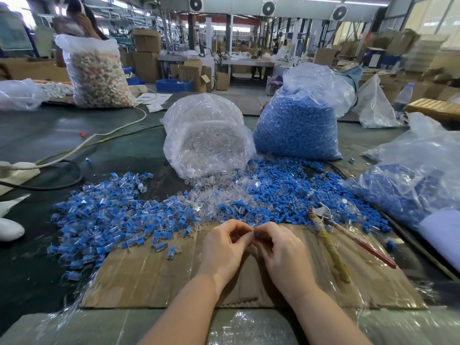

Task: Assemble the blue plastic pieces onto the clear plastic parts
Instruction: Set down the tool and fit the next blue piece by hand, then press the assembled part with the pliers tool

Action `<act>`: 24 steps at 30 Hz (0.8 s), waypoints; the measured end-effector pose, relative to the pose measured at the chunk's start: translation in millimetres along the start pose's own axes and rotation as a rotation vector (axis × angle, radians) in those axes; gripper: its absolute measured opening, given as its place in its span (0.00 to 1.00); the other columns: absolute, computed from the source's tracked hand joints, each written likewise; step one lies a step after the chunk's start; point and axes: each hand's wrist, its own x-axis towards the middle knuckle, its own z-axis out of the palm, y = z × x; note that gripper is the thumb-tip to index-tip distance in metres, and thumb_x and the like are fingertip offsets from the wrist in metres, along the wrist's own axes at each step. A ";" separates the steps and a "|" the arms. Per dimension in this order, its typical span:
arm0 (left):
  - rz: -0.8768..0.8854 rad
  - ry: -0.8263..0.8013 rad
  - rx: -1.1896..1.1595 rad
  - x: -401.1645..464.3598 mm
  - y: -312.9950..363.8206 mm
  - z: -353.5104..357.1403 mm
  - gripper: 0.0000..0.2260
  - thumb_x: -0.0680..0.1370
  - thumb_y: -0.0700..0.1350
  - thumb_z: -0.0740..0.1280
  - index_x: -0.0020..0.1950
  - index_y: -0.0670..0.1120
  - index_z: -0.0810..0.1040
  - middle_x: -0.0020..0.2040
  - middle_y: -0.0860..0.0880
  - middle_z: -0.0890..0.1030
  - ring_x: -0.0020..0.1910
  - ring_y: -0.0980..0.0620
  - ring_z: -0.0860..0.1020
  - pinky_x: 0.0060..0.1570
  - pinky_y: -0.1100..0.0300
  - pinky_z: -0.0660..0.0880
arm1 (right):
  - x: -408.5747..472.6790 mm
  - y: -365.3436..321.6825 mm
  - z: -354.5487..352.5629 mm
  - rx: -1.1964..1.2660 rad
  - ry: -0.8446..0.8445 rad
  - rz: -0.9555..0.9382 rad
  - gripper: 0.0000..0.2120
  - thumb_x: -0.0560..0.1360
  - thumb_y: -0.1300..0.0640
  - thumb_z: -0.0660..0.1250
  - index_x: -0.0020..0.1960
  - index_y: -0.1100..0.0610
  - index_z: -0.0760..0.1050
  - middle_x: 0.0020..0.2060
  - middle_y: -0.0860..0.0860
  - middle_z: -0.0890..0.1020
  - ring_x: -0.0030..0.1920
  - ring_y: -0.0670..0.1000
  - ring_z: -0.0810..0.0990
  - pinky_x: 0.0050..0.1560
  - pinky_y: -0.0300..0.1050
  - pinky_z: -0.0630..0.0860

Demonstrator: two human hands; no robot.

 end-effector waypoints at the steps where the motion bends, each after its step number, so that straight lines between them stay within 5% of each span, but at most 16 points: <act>1: -0.006 0.000 -0.009 0.0 0.1 -0.1 0.10 0.72 0.38 0.72 0.37 0.53 0.79 0.36 0.52 0.83 0.37 0.56 0.80 0.43 0.63 0.78 | 0.0 0.1 0.2 0.006 -0.006 0.004 0.06 0.70 0.56 0.73 0.43 0.57 0.78 0.36 0.50 0.80 0.39 0.51 0.77 0.39 0.40 0.68; 8: -0.042 0.025 0.011 0.2 0.2 -0.1 0.07 0.72 0.39 0.71 0.38 0.50 0.80 0.36 0.51 0.82 0.38 0.54 0.80 0.43 0.64 0.78 | 4.2 4.4 -12.0 -0.178 0.093 0.069 0.11 0.70 0.63 0.72 0.51 0.58 0.78 0.45 0.50 0.81 0.47 0.53 0.78 0.49 0.41 0.69; 13: -0.045 0.039 0.015 -0.6 1.9 -0.8 0.05 0.73 0.38 0.70 0.41 0.48 0.80 0.37 0.51 0.82 0.36 0.59 0.79 0.38 0.70 0.74 | 6.1 25.6 -44.8 -0.709 -0.100 0.603 0.28 0.77 0.41 0.54 0.72 0.52 0.57 0.64 0.54 0.71 0.63 0.54 0.71 0.62 0.53 0.67; 17: -0.028 0.032 0.062 -1.0 2.6 -1.4 0.05 0.73 0.40 0.70 0.42 0.49 0.80 0.38 0.53 0.82 0.39 0.59 0.79 0.39 0.73 0.73 | 3.6 37.9 -58.4 -0.753 -0.273 0.800 0.37 0.75 0.33 0.51 0.75 0.55 0.49 0.71 0.58 0.62 0.70 0.60 0.61 0.67 0.65 0.58; 21: -0.034 0.034 0.057 -1.1 3.3 -1.8 0.04 0.73 0.39 0.70 0.42 0.48 0.80 0.38 0.52 0.82 0.38 0.59 0.79 0.38 0.74 0.73 | 4.6 37.9 -61.7 -0.788 -0.316 0.807 0.33 0.77 0.39 0.53 0.74 0.56 0.51 0.70 0.59 0.63 0.68 0.60 0.62 0.65 0.63 0.59; 24: -0.065 0.030 -0.021 -1.1 4.7 -3.3 0.04 0.74 0.37 0.69 0.42 0.46 0.80 0.37 0.49 0.82 0.33 0.61 0.79 0.33 0.73 0.73 | 6.3 31.6 -62.7 -0.760 -0.289 0.764 0.22 0.78 0.47 0.53 0.68 0.58 0.61 0.63 0.59 0.68 0.62 0.59 0.67 0.60 0.60 0.67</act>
